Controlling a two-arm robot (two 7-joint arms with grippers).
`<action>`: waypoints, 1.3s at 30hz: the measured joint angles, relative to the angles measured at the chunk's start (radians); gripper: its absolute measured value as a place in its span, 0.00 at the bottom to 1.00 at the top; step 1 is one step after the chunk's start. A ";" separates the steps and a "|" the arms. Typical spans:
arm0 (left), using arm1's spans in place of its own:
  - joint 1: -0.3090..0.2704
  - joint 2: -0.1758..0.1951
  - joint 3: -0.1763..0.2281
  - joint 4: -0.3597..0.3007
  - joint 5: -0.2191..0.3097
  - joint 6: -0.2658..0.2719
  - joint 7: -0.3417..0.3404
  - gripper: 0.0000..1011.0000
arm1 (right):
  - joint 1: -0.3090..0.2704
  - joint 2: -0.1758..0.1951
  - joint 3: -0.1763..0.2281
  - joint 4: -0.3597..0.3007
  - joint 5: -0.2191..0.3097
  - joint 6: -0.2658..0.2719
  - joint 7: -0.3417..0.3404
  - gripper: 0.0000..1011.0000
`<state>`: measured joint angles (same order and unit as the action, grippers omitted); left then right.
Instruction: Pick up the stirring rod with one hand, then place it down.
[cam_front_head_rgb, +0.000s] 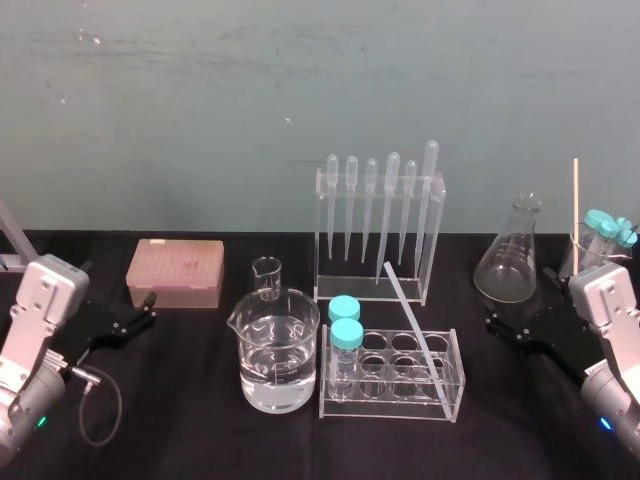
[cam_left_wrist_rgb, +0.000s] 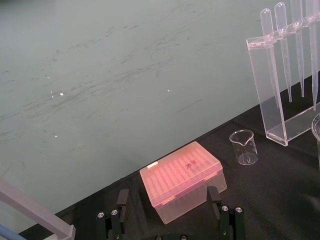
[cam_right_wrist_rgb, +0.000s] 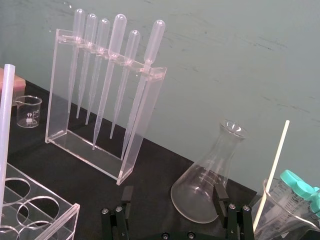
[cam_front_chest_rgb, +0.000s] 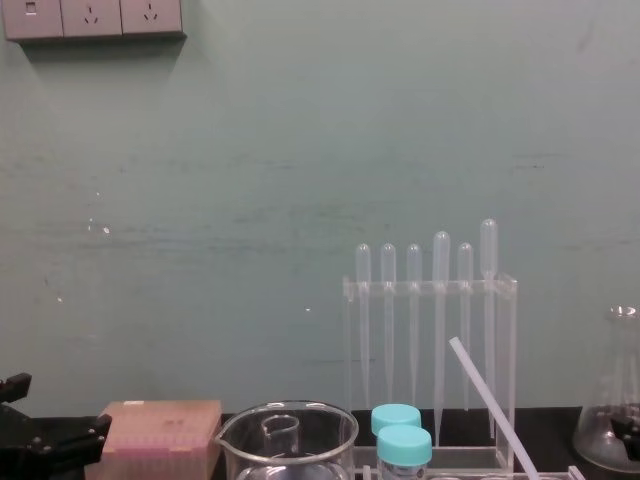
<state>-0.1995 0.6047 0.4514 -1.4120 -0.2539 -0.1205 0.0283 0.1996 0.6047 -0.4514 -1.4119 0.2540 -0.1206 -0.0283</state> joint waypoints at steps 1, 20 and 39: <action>0.000 0.000 0.000 0.000 0.000 0.000 0.000 0.99 | 0.000 0.000 0.000 0.000 0.000 0.000 0.000 0.99; 0.000 0.000 0.000 0.000 0.000 0.000 0.000 0.99 | 0.000 0.000 0.000 0.000 0.000 0.000 0.000 0.99; 0.000 0.000 0.000 0.000 0.000 0.000 0.000 0.99 | -0.008 -0.004 0.020 -0.005 -0.005 -0.004 -0.016 0.99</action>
<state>-0.1995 0.6047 0.4514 -1.4120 -0.2539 -0.1205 0.0283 0.1919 0.6004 -0.4315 -1.4164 0.2495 -0.1248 -0.0442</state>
